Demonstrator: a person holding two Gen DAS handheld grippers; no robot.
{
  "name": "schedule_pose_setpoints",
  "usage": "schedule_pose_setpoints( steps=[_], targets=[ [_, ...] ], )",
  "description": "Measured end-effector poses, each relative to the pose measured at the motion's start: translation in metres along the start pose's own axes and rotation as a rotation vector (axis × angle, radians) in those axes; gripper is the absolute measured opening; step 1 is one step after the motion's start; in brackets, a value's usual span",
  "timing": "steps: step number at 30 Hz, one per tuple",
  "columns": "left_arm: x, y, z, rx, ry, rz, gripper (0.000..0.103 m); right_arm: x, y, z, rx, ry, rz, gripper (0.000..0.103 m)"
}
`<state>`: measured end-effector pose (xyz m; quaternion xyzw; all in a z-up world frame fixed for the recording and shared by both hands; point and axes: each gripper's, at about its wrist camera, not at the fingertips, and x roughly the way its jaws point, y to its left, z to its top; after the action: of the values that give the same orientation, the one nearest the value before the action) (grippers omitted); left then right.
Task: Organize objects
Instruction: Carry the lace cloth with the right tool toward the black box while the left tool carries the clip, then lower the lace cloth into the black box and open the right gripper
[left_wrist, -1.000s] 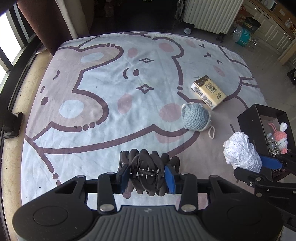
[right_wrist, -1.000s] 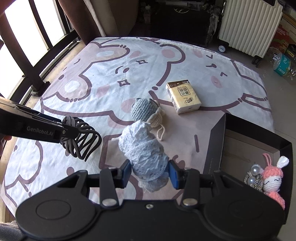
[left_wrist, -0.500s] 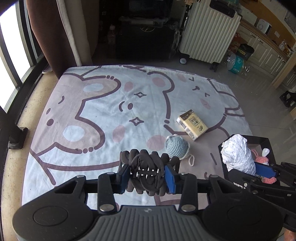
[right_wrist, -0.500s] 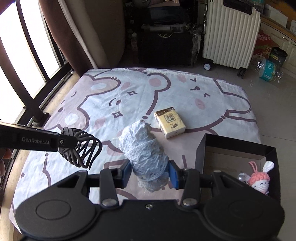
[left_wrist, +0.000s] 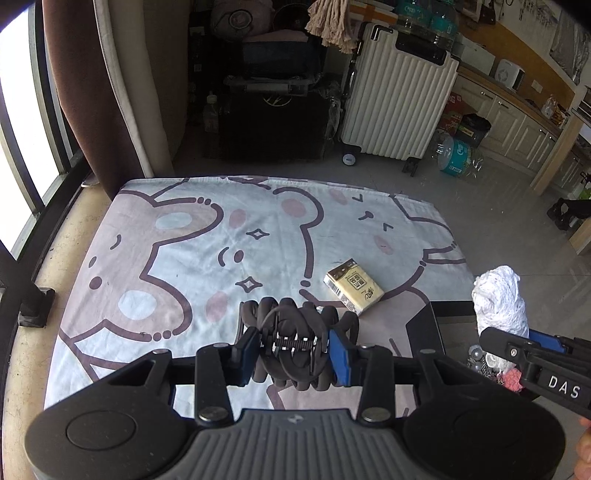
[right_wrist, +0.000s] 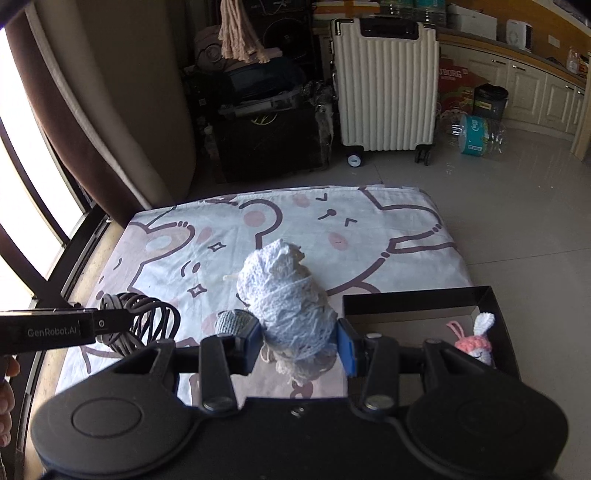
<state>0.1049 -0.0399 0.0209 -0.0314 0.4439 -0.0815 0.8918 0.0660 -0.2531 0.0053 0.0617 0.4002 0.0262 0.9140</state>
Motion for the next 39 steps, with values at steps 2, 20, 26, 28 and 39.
schedule_pose_setpoints(
  steps=[2, 20, 26, 28, 39],
  targets=[
    [-0.003, -0.004, 0.001, -0.001, -0.014, -0.006, 0.042, -0.003, -0.004, -0.001, 0.018, -0.008, -0.008, 0.044],
    [-0.001, -0.040, 0.015, -0.040, -0.075, -0.113, 0.042, -0.010, -0.064, -0.003, 0.173, -0.056, -0.030, 0.044],
    [0.010, -0.054, 0.017, -0.043, -0.061, -0.146, 0.042, 0.006, -0.082, -0.010, 0.193, -0.010, -0.034, 0.044],
    [0.014, -0.061, 0.018, -0.043, -0.058, -0.165, 0.042, 0.015, -0.088, -0.013, 0.211, 0.017, -0.029, 0.044],
    [0.040, -0.105, 0.021, -0.031, -0.032, -0.301, 0.042, 0.066, -0.116, -0.037, 0.318, 0.206, -0.014, 0.044]
  ],
)
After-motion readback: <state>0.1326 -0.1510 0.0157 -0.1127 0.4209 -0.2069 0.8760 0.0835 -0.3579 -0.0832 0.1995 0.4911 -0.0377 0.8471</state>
